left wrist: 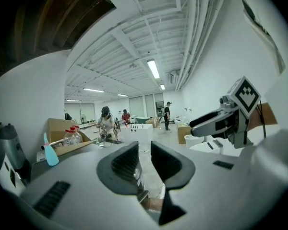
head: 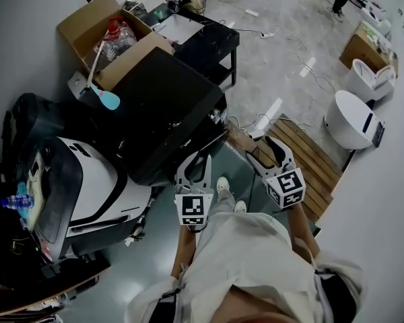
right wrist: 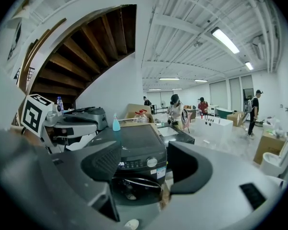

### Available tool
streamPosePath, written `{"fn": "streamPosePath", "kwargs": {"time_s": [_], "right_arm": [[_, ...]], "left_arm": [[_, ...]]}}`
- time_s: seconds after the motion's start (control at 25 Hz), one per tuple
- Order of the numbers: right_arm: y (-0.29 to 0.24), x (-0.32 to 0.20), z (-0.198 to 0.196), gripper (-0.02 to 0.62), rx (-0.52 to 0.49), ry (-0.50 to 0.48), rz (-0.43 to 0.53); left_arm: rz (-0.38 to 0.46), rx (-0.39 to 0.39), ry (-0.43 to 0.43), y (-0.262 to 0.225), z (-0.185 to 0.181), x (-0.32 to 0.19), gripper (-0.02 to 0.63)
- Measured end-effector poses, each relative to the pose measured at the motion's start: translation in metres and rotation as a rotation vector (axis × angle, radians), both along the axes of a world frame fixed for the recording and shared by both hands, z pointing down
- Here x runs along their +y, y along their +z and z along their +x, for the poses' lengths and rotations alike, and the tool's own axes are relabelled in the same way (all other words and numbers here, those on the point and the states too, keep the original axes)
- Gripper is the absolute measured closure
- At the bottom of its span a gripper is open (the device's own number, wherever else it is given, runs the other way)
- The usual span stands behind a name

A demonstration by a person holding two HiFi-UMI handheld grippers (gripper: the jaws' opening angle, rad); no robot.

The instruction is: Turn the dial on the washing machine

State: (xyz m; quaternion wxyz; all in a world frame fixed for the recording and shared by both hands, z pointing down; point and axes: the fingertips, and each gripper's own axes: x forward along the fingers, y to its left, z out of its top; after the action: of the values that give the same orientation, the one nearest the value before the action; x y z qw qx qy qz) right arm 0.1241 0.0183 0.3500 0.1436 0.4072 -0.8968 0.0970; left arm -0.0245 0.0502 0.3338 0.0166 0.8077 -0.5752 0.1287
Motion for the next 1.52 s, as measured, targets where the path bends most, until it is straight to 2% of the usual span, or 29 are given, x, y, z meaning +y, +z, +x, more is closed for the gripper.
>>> {"fn": "streamPosePath", "kwargs": {"time_s": [0.52, 0.84, 1.28, 1.52], "right_arm": [[0.006, -0.062, -0.033, 0.295, 0.018, 0.048, -0.018], [0.017, -0.082, -0.057, 0.296, 0.05, 0.072, -0.035], [0.049, -0.104, -0.069, 0.296, 0.101, 0.073, -0.094], [0.08, -0.114, -0.071, 0.296, 0.12, 0.037, -0.141]], "left_arm": [[-0.014, 0.019, 0.042, 0.007, -0.035, -0.069, 0.526], [-0.037, 0.041, 0.079, 0.022, -0.053, -0.095, 0.526], [-0.098, 0.067, 0.119, 0.054, -0.051, -0.115, 0.526], [-0.133, 0.062, 0.109, 0.076, -0.043, -0.123, 0.526]]}}
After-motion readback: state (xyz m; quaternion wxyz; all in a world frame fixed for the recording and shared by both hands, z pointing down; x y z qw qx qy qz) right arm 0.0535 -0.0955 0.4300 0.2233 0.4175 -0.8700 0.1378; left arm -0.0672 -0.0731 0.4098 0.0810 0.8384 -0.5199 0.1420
